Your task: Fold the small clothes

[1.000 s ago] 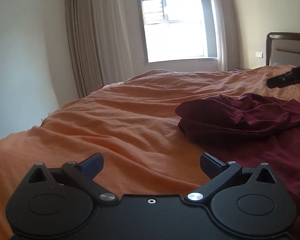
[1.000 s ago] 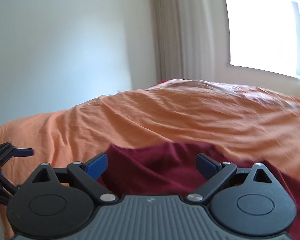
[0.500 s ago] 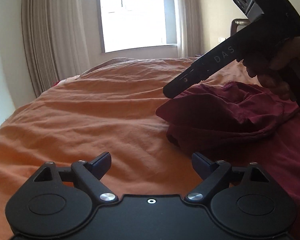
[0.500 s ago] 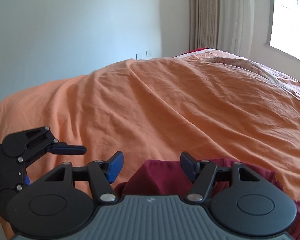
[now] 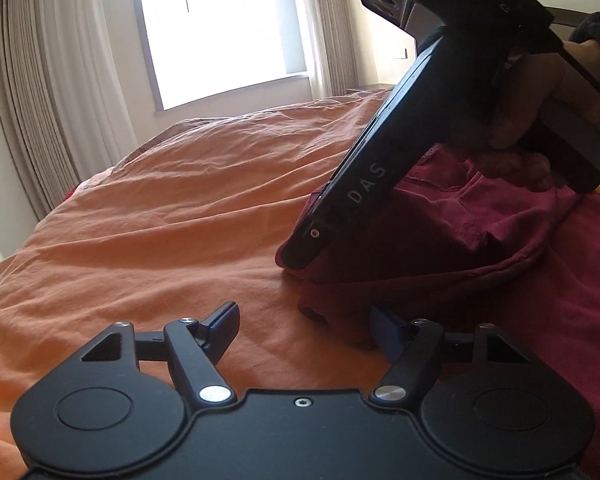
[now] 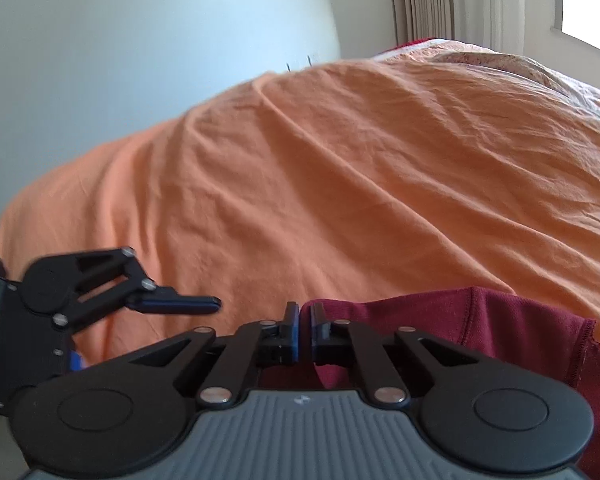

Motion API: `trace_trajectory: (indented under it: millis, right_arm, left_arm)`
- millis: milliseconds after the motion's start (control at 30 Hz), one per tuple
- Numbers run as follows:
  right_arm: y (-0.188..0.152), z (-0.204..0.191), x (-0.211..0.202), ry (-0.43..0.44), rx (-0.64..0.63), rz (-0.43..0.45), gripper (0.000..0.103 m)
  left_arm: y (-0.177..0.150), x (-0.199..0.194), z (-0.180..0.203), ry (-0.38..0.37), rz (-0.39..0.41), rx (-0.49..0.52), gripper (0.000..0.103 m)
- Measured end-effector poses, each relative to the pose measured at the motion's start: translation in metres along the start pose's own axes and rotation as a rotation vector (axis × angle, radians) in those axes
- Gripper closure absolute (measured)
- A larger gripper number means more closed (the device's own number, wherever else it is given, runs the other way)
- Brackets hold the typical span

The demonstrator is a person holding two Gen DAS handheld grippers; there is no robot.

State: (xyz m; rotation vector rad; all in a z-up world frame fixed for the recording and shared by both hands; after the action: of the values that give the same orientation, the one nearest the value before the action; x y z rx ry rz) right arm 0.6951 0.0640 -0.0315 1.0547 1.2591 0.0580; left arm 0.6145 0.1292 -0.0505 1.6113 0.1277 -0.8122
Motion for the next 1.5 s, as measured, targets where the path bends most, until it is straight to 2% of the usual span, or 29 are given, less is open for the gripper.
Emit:
trace_trajectory:
  millis: [67, 200, 267, 333, 400, 433, 467, 533, 633, 767, 867, 1000, 1167, 1233, 1500]
  right_arm:
    - [0.004, 0.007, -0.008, 0.013, 0.014, 0.027, 0.098]
    - [0.004, 0.018, -0.012, 0.036, 0.015, 0.023, 0.098]
    - [0.006, 0.022, -0.012, 0.050, 0.020, 0.027, 0.098]
    - [0.007, 0.025, -0.011, 0.063, 0.023, 0.029, 0.098]
    - [0.006, 0.028, -0.010, 0.060, 0.021, 0.026, 0.099]
    - [0.006, 0.029, -0.009, 0.060, 0.019, 0.025, 0.099]
    - [0.006, 0.029, -0.008, 0.054, 0.015, 0.028, 0.099]
    - [0.007, 0.029, -0.009, 0.040, 0.003, 0.039, 0.099]
    - [0.011, 0.027, -0.015, 0.046, 0.016, 0.080, 0.100]
    - [0.019, 0.020, -0.023, 0.045, -0.009, 0.118, 0.100]
    - [0.024, 0.016, -0.022, 0.045, -0.028, 0.118, 0.100]
    - [0.024, 0.021, -0.016, 0.022, -0.020, 0.114, 0.100]
    - [0.023, 0.040, -0.013, -0.013, 0.033, 0.131, 0.100]
    - [0.023, 0.047, -0.013, -0.020, 0.051, 0.139, 0.100]
    - [0.034, 0.055, -0.012, -0.031, 0.048, 0.170, 0.100]
  left_arm:
    - [0.004, 0.004, 0.001, -0.020, -0.012, -0.005, 0.029]
    - [0.018, 0.009, 0.001, -0.059, -0.007, -0.003, 0.029]
    - [0.024, 0.013, 0.001, -0.096, -0.011, -0.020, 0.031]
    - [0.030, 0.017, 0.002, -0.149, -0.016, -0.045, 0.037]
    - [0.035, 0.020, 0.002, -0.186, -0.013, -0.052, 0.038]
    - [0.036, 0.022, 0.003, -0.202, -0.014, -0.055, 0.042]
    - [0.037, 0.025, 0.004, -0.217, -0.021, -0.058, 0.053]
    - [0.036, 0.030, 0.005, -0.238, -0.051, -0.066, 0.066]
    - [0.037, 0.028, 0.005, -0.235, -0.039, -0.099, 0.075]
    - [0.035, 0.010, 0.004, -0.184, 0.034, -0.133, 0.080]
    - [0.032, -0.007, 0.004, -0.152, 0.116, -0.183, 0.080]
    - [0.022, -0.020, 0.003, -0.115, 0.160, -0.233, 0.082]
    - [0.007, -0.022, 0.002, -0.091, 0.136, -0.250, 0.086]
    - [0.001, -0.022, 0.002, -0.093, 0.114, -0.254, 0.091]
    - [-0.007, -0.017, -0.001, -0.075, 0.074, -0.266, 0.090]
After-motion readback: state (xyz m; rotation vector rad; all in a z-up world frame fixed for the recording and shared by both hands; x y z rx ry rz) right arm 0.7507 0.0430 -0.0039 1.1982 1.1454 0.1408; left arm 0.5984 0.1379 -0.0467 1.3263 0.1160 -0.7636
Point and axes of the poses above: each gripper's, at about its wrist camera, not at the fingertips, and x roughly the way its jaws point, z to its right, y to its top, the point moved 10 cm from there along x, roughly the way its jaws point, and after that the axes turned 12 degrees about -x, right-handed, at the moved point
